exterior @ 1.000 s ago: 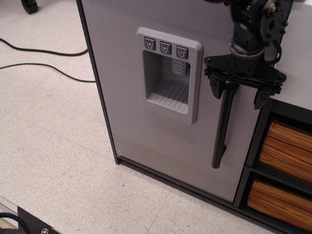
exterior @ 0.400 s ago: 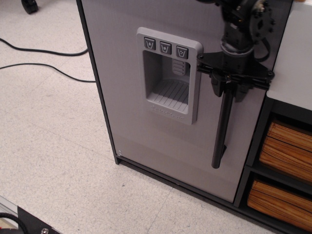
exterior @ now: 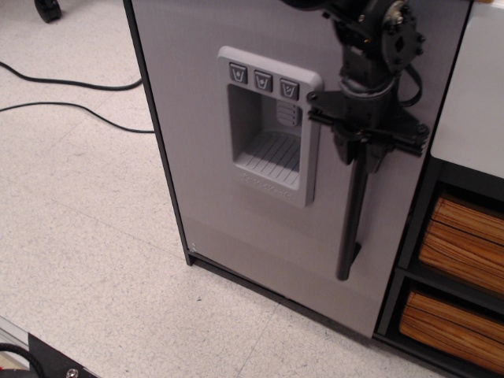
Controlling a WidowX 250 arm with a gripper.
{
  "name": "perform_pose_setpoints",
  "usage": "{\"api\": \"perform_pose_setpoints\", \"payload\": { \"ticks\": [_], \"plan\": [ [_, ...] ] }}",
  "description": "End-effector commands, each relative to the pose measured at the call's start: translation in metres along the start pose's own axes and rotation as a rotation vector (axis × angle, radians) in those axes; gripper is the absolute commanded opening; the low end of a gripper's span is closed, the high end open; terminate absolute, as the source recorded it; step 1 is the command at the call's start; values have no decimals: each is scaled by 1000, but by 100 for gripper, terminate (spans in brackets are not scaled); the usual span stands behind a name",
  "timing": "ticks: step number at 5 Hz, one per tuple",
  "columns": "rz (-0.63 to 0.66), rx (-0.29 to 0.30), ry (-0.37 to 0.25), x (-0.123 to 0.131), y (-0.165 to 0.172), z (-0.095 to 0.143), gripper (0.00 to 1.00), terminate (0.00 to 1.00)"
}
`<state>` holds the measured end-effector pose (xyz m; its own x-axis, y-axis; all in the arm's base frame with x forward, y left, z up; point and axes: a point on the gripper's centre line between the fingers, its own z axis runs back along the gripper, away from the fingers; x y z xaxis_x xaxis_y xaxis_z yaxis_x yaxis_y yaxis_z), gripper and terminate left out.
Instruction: Open fridge
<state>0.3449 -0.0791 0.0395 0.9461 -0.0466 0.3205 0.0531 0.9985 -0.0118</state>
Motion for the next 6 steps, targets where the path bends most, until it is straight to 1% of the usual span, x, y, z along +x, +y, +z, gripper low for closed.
{"api": "perform_pose_setpoints", "payload": {
  "ticks": [1, 2, 3, 4, 5, 6],
  "plan": [
    [-48, -40, -24, -27, 18, 43, 0, 0],
    [-109, -30, -17, -54, 34, 55, 0, 0],
    [-53, 36, 66, -73, 47, 68, 100, 0],
    [20, 103, 224, -98, 56, 69, 100, 0],
    [10, 171, 290, -132, 47, 61, 100, 0],
    [-128, 93, 323, -150, 12, 43, 100, 0]
  ]
}}
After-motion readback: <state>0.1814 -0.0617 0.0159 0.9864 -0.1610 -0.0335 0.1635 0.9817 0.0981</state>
